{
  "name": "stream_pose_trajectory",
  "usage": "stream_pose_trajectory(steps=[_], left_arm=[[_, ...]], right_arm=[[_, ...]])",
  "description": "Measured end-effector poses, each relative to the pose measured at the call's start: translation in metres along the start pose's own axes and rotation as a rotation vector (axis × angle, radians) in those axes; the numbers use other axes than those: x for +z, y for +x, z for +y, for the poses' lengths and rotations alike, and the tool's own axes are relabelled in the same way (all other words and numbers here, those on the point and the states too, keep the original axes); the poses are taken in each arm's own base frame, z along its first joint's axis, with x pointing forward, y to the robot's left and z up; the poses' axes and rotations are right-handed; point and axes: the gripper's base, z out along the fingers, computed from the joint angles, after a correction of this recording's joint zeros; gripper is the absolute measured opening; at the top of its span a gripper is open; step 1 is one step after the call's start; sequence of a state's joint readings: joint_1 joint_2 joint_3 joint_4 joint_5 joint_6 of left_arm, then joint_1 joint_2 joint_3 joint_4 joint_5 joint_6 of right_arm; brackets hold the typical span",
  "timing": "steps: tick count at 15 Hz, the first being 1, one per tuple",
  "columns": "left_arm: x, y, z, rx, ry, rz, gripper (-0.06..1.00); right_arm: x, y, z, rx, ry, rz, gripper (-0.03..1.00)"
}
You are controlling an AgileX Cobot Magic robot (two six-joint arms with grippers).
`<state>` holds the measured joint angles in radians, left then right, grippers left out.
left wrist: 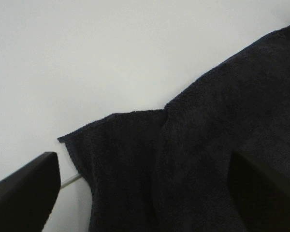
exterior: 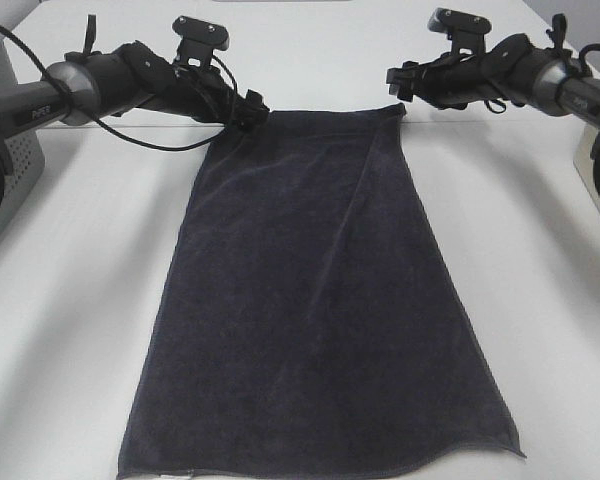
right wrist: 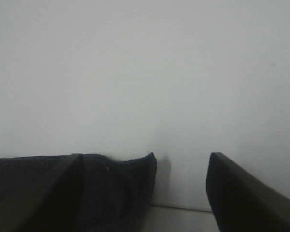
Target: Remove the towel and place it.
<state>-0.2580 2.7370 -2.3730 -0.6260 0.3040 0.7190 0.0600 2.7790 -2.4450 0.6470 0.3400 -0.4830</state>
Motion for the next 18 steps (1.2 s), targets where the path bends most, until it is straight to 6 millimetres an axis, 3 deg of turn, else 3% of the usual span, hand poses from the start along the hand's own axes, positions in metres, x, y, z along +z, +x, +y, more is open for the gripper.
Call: stream_pose_trajectory(steps=[3,6,7,9,11,13,15,18], left_arm=[[-0.014,-0.015,-0.006,0.029,0.066,0.05,0.88],[-0.048,-0.04,-0.012,-0.024,0.172,0.203,0.88],[-0.054,-0.045,-0.011,-0.062,0.173,0.229,0.88],[-0.09,-0.066,-0.002,-0.185,0.11,0.352,0.88],[-0.136,-0.089,0.008,-0.237,-0.018,0.489,0.88],[-0.164,-0.104,0.01,-0.219,-0.07,0.534,0.88],[-0.185,-0.119,0.015,-0.197,-0.137,0.503,0.88],[-0.225,-0.131,0.043,-0.252,-0.235,0.475,0.88]], right_arm=[[-0.036,-0.027,0.017,-0.059,-0.099,0.139,0.69],[-0.087,-0.046,0.04,-0.114,-0.179,0.39,0.69],[-0.094,-0.048,0.041,-0.118,-0.173,0.43,0.69],[-0.13,-0.061,0.047,-0.118,-0.124,0.553,0.69],[-0.169,-0.091,0.055,-0.094,-0.038,0.506,0.69],[-0.197,-0.111,0.062,-0.101,-0.011,0.449,0.69],[-0.217,-0.116,0.068,-0.1,0.001,0.442,0.69],[-0.254,-0.102,0.074,-0.091,0.022,0.52,0.69]])
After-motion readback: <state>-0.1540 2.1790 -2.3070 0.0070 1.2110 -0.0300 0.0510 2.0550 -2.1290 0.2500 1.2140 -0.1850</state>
